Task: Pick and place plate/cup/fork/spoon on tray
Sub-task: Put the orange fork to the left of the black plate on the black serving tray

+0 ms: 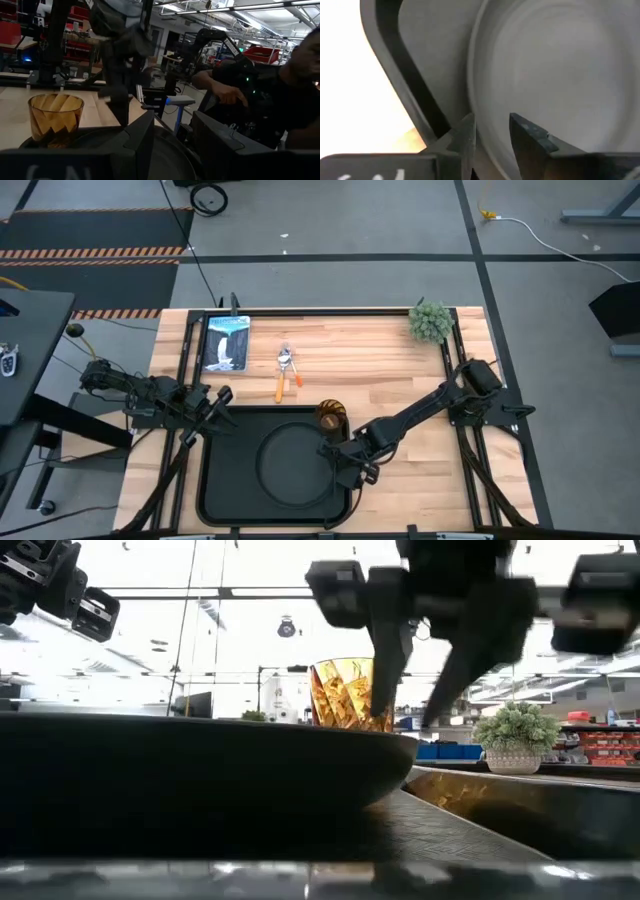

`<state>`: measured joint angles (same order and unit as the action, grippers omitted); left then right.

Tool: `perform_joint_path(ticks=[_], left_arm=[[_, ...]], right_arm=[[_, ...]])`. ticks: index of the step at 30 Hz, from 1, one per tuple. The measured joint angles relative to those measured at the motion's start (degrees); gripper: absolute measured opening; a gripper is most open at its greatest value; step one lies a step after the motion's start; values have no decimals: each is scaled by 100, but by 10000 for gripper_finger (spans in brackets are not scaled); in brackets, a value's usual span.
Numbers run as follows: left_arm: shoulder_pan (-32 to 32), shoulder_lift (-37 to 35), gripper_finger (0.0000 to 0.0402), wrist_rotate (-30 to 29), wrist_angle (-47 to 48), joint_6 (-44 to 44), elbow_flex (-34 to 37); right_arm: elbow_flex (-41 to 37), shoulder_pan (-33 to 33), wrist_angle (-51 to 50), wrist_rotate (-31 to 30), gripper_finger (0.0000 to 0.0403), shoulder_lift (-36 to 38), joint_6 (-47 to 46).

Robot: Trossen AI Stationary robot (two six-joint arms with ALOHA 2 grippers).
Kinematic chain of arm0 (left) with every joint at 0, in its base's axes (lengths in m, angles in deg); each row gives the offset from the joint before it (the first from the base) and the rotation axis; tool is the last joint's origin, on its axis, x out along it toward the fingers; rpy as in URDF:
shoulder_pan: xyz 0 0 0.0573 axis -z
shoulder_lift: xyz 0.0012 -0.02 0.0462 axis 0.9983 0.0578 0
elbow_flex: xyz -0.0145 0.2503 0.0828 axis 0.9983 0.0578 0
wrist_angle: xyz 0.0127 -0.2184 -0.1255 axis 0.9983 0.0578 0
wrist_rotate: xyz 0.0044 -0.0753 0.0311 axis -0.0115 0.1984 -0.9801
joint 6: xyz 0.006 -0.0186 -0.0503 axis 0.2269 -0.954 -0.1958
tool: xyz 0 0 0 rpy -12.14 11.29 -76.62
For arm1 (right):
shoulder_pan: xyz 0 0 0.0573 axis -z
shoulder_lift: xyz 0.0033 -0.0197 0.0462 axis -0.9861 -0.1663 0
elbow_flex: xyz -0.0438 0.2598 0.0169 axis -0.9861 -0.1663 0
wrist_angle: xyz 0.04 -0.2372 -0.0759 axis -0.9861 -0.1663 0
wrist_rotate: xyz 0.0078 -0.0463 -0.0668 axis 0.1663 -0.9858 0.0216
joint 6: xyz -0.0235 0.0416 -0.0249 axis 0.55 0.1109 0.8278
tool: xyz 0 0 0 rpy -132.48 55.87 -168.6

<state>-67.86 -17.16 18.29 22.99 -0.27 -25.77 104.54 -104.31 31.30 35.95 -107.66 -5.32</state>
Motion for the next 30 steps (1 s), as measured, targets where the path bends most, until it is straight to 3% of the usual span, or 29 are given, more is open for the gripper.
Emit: perform_joint_path(ticks=[8, 13, 17, 19, 24, 30], left_arm=[[0, 0, 142, 0, 0, 0, 0], [0, -2, 142, 0, -2, 0, 0], [-1, -2, 142, 0, 1, 20, 0], [-2, -2, 142, -11, 7, 580, 0], [-2, 1, 142, -80, -121, 1840, 0], [-2, -4, 142, -133, -975, 2086, 0]], right_arm=[[4, 252, 670, 412, 128, 991, -36], [4, 260, 782, -525, 128, 1880, -308], [4, 220, 743, -1416, 128, 2657, -1090], [6, 215, 594, -1743, 127, 3026, -1590], [7, 198, -95, -1841, 127, 3810, -3043], [-512, -131, -18, -2086, 127, 4564, -3992]])
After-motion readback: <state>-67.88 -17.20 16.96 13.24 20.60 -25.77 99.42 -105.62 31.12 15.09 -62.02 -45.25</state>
